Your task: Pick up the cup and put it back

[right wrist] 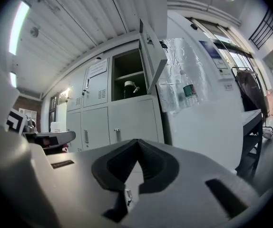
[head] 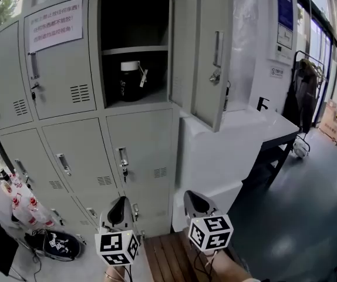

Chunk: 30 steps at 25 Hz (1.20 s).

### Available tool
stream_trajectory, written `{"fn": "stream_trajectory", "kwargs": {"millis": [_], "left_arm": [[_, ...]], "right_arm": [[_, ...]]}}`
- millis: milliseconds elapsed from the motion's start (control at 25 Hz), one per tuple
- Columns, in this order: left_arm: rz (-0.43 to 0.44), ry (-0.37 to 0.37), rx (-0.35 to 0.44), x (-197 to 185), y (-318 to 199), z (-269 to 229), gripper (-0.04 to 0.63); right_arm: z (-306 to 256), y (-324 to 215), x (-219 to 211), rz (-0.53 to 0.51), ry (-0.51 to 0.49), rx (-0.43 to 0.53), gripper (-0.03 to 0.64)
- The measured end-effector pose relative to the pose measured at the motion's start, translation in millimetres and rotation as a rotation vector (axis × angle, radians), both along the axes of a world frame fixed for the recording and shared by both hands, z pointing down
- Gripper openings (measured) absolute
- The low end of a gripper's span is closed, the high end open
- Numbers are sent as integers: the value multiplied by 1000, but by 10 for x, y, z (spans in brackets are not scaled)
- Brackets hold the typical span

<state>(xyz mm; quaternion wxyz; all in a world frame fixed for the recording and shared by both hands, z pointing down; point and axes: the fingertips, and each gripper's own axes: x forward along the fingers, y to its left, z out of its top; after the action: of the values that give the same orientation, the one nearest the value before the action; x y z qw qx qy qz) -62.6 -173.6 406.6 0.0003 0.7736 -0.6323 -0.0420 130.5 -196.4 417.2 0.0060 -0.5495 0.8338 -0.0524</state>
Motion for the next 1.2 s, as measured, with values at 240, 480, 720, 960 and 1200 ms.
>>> {"fn": "stream_trajectory", "kwargs": {"millis": [240, 480, 720, 960, 1200], "left_arm": [[-77, 5, -23, -113, -287, -171, 8], [-131, -6, -7, -222, -456, -310, 8], [-141, -23, 19, -282, -671, -496, 8], [-156, -28, 64, -450, -951, -690, 8], [-183, -19, 99, -769, -1297, -877, 8]], "right_arm": [[-211, -400, -5, -55, -4, 6, -6], [-281, -647, -141, -113, -6, 5, -6], [-456, -877, -308, -150, -25, 39, -6], [-635, -1182, -531, -173, -29, 70, -6], [-917, -1588, -861, -198, -23, 113, -6]]}}
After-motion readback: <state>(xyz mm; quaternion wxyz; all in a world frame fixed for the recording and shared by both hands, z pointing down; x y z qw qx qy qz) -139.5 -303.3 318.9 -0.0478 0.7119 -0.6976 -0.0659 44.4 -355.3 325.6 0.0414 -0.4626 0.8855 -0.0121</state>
